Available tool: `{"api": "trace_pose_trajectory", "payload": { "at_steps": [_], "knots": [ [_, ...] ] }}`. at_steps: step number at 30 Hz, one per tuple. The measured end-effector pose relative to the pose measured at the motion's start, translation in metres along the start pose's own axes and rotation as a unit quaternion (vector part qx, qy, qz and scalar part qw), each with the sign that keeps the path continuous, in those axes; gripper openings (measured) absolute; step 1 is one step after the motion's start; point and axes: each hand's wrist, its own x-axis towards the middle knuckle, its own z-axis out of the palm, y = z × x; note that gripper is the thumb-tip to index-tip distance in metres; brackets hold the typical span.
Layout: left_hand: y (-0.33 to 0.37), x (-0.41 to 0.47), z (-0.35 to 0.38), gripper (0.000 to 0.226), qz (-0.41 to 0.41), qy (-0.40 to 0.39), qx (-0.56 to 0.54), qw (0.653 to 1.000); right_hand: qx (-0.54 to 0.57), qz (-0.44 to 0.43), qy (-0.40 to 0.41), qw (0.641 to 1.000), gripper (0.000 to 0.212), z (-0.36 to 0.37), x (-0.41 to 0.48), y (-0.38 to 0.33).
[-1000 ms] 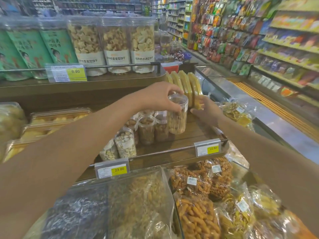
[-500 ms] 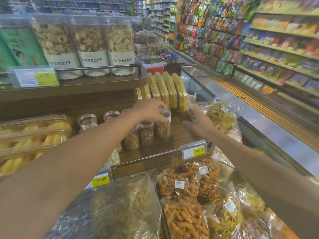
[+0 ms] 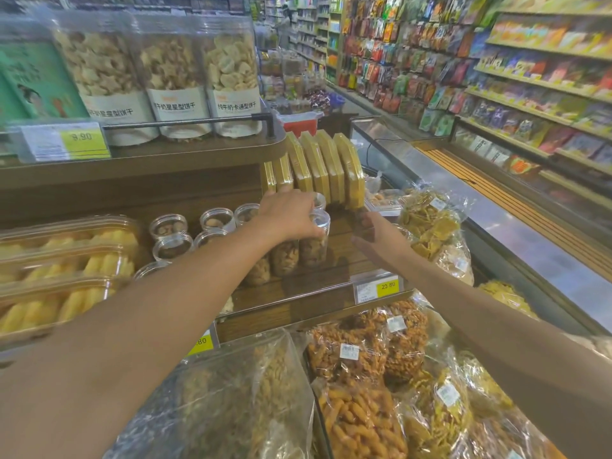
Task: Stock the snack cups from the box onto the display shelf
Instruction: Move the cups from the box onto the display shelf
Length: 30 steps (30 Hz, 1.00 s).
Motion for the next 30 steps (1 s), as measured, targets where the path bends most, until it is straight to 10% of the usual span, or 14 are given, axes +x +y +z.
{"api": "trace_pose_trajectory", "payload": {
  "at_steps": [30],
  "knots": [
    [-0.059, -0.402, -0.02, 0.083, -0.017, 0.07, -0.03, 0.997, -0.232, -0.095, -0.043, 0.967, 0.082, 0.045, -0.281, -0.174]
  ]
}}
